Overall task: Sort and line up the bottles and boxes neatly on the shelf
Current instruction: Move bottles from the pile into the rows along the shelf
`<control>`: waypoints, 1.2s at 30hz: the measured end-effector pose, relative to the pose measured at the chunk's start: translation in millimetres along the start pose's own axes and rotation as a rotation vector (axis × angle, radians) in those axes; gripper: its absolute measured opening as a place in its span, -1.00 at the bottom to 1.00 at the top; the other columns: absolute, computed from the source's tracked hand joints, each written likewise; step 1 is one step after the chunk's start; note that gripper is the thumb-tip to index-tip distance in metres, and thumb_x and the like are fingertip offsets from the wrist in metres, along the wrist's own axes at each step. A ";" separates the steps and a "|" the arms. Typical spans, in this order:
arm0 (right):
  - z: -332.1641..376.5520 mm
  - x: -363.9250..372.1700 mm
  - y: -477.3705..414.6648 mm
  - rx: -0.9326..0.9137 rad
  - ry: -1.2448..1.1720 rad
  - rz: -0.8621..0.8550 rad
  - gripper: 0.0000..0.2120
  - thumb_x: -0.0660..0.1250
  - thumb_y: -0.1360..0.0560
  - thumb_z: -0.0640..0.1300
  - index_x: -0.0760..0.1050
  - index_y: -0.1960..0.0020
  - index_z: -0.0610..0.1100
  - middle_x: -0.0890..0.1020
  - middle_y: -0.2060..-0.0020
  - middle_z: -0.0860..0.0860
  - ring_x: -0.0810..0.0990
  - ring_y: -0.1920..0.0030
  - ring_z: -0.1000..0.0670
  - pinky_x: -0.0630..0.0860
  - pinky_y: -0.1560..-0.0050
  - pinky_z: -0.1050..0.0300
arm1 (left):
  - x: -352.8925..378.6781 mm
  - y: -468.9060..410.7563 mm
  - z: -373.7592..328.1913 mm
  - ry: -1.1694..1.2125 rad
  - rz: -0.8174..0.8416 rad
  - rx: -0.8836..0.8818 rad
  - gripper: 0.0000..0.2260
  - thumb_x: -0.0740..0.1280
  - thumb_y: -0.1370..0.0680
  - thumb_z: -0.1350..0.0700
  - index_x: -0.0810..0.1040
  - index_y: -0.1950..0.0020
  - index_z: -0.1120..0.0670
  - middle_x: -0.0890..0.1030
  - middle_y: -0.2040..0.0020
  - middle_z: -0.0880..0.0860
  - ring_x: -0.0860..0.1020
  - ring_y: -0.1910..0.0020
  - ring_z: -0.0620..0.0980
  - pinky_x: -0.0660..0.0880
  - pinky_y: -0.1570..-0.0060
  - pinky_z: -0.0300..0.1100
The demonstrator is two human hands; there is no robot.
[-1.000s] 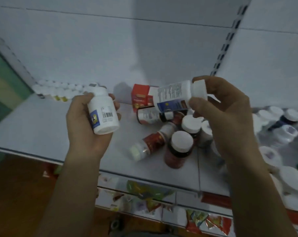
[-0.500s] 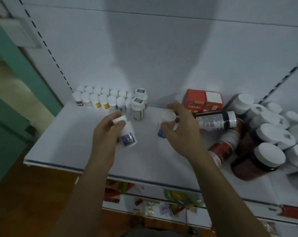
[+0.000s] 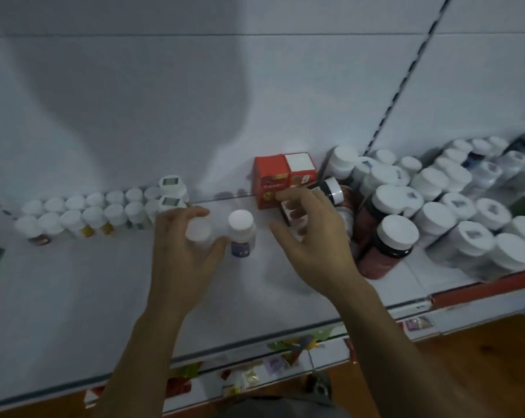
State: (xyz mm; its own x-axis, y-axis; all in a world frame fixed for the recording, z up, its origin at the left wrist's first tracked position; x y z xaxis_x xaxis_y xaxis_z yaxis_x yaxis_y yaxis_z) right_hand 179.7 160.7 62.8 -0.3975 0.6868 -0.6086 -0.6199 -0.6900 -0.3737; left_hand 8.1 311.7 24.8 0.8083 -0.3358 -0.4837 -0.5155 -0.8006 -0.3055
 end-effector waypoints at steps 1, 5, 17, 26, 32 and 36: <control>-0.4 -9.4 1.1 -0.001 -0.005 -0.022 -0.74 0.46 -0.53 -0.09 0.53 -0.20 0.01 0.51 -0.03 0.14 0.51 0.02 0.15 0.46 0.06 0.37 | -4.2 -0.6 -14.7 -0.037 -0.034 0.048 -0.57 0.56 -0.42 0.21 0.52 -0.20 -0.06 0.40 -0.23 -0.01 0.42 -0.17 -0.10 0.42 -0.26 -0.14; -3.3 -43.0 0.8 0.024 -0.032 -0.045 -0.79 0.45 -0.53 -0.14 0.59 -0.15 0.01 0.53 -0.04 0.12 0.52 0.03 0.15 0.46 0.08 0.39 | 1.6 -9.5 -84.7 -0.114 -0.049 0.292 -0.75 0.46 -0.50 0.20 0.56 -0.15 0.08 0.42 -0.17 -0.03 0.42 -0.21 -0.03 0.32 -0.22 -0.28; -104.6 -206.4 -5.2 0.096 0.157 -0.166 -0.83 0.42 -0.53 -0.15 0.60 -0.11 0.00 0.61 0.02 0.12 0.57 0.02 0.11 0.50 0.06 0.25 | 181.2 -43.7 -218.4 -0.378 0.451 0.612 -0.71 0.28 -0.51 -0.08 0.57 -0.20 -0.08 0.55 -0.12 -0.09 0.49 -0.14 0.02 0.41 -0.11 0.09; -203.8 -202.2 -127.4 -0.039 0.449 0.466 -0.61 0.21 -0.59 -0.26 0.53 -0.36 -0.01 0.57 -0.25 -0.07 0.55 -0.24 -0.11 0.44 -0.24 0.10 | 355.4 -115.8 -233.3 -0.860 0.804 0.484 -0.59 0.30 -0.63 0.21 0.44 -0.47 -0.01 0.48 -0.40 0.07 0.51 -0.28 0.10 0.47 -0.25 0.08; -225.5 -157.0 -158.1 -0.159 0.357 0.842 -0.61 0.36 -0.53 -0.22 0.59 -0.30 0.09 0.62 -0.19 0.14 0.55 -0.01 0.16 0.35 0.08 0.48 | 378.3 -114.7 -226.7 -1.134 0.802 0.494 -0.89 0.28 -0.64 0.24 0.57 -0.10 0.21 0.52 -0.10 0.12 0.53 0.02 0.06 0.39 0.19 -0.12; -229.3 -145.9 -168.2 -0.199 0.286 0.799 -0.69 0.53 -0.42 -0.03 0.62 -0.16 0.02 0.66 -0.04 0.10 0.61 -0.02 0.05 0.51 -0.05 0.22 | 373.3 -113.7 -229.0 -1.045 0.706 0.507 -0.90 0.32 -0.61 0.13 0.51 -0.09 0.12 0.51 -0.07 0.04 0.48 0.04 0.00 0.32 0.17 -0.15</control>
State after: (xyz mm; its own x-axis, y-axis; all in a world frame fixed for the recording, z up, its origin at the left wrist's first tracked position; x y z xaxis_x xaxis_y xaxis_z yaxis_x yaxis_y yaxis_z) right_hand 497.1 124.2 53.9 -0.4612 -0.0858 -0.8832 -0.0872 -0.9861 0.1413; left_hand 433.6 163.7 66.8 -0.1443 0.1166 -0.9826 -0.9564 -0.2712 0.1083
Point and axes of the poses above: each hand's wrist, its own y-axis away from the middle knuckle, its own x-axis out of the palm, z = x × y, the point moved 10 cm from there along -y, towards the middle knuckle
